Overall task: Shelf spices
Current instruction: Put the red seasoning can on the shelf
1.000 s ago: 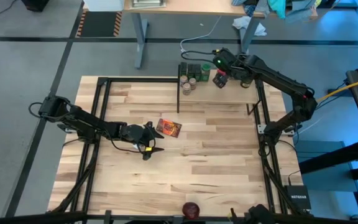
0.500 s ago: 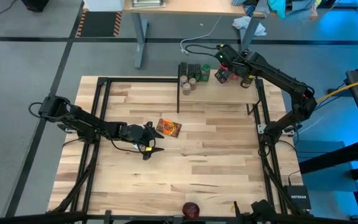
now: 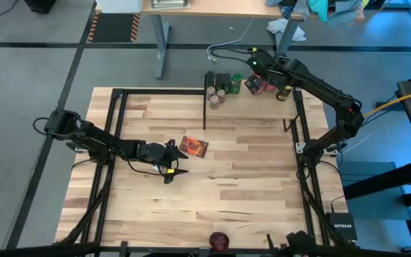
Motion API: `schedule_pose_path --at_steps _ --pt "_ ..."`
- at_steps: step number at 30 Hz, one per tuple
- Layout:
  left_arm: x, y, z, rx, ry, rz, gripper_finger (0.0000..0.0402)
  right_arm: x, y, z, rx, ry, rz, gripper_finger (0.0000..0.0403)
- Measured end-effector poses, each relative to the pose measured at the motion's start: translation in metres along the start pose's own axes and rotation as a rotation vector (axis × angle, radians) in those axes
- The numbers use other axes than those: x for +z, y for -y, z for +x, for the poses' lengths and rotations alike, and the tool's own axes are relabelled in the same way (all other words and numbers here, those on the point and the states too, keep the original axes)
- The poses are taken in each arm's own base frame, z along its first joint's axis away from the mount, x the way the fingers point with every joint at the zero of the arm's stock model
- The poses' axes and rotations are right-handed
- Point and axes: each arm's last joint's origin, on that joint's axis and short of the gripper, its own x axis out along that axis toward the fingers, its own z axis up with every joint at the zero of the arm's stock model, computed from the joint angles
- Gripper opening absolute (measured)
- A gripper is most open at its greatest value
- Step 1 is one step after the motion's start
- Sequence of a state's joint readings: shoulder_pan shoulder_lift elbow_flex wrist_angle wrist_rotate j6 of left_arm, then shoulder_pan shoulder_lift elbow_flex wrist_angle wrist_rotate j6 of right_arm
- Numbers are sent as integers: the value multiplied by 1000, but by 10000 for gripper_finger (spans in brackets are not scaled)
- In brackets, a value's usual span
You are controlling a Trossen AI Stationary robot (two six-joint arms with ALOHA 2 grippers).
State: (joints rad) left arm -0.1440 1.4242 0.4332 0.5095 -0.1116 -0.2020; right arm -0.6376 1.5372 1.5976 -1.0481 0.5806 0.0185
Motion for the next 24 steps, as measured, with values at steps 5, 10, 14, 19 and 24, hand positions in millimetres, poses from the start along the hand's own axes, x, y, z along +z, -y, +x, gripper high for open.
schedule_pose_path --at_steps 5,10,14,19,24 --pt "0 0 0 0 1 0 290 2 -9 4 63 13 -8 331" --pt "0 0 0 0 0 0 290 3 -16 16 61 -14 -26 331" --pt "0 0 0 0 0 0 290 5 -21 25 60 -24 -47 331" --pt "0 0 0 0 -1 0 290 6 -23 31 -26 -39 -61 331" --pt "0 0 0 0 -1 0 290 5 -21 32 -38 -44 -58 331"
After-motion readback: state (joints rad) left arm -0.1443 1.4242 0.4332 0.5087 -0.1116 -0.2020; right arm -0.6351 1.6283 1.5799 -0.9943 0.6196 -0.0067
